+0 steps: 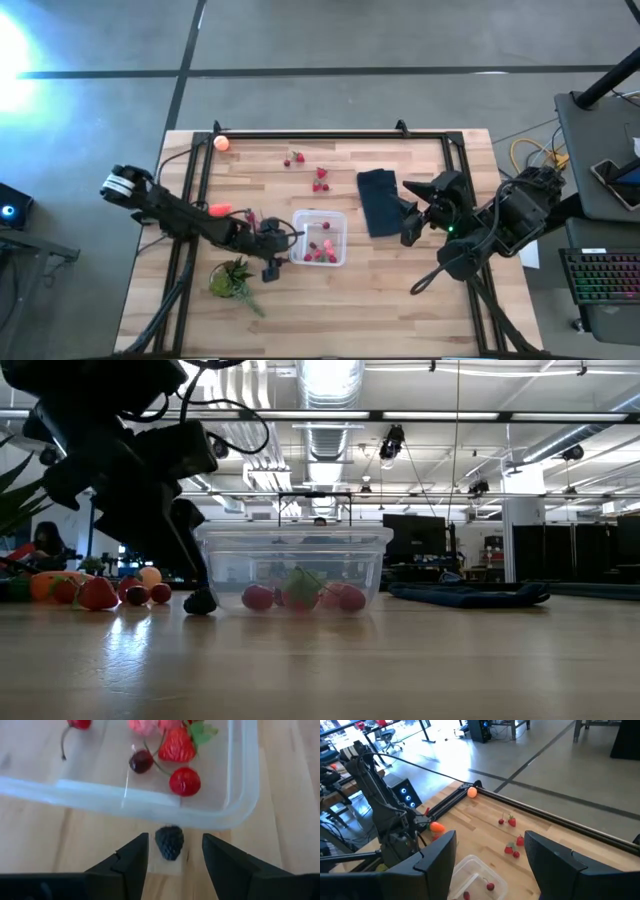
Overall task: Pick and placing Produce into tupperware
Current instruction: Put the blackberry into the transparent bin
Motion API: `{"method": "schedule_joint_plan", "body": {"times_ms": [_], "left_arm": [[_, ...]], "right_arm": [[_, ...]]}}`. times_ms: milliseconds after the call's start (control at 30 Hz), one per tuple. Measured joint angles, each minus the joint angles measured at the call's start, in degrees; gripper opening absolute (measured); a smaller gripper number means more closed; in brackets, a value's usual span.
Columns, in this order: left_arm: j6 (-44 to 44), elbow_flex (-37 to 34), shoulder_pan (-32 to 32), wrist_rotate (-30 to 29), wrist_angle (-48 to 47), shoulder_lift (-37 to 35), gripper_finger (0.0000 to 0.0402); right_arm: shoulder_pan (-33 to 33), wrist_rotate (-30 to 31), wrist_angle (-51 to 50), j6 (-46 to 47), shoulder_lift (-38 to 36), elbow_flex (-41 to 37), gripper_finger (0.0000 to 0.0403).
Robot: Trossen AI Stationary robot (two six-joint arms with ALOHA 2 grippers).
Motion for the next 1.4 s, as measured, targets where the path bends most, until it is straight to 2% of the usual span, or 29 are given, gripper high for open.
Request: {"method": "schedule_joint_plan", "body": {"times_ms": [133,533,800,900,1067,1167,1267,1400], "left_arm": [[-2.63,-0.23,-0.10,0.04,0.08,1.37,0.0171],[-2.77,0.25,-0.07,-0.54,3.05,6.70,0.0171],[-2.78,0.36,-0.04,-3.04,4.20,6.71,0.0168],[-2.79,0.28,-0.01,-3.33,4.39,7.07,0.0151],[-2.77,0.17,-0.01,-3.66,4.34,7.19,0.0098],[-2.60,0.01,-0.01,-3.42,3.15,6.08,0.0072],[-2.53,-0.08,-0.06,-4.42,0.83,3.19,0.0067],[-2.41,0.30,-0.06,-6.68,-10.07,-3.52,0.0073]], "right_arm": [[0.00,0.00,0.00,0.00,0.00,0.00,0.0226],[-0.02,0.26,0.00,-0.45,0.00,0.00,0.0226],[-0.02,0.44,0.00,0.05,0.00,0.00,0.0226],[-0.02,0.46,0.00,0.38,0.00,-0.07,0.0226],[-0.02,0.47,0.00,1.11,0.00,-0.28,0.0226],[-0.02,0.48,0.00,1.31,0.00,-0.28,0.0226],[-0.02,0.48,0.00,1.22,0.00,-0.29,0.0226],[-0.02,0.48,0.00,1.04,0.00,-0.31,0.0226]]}}
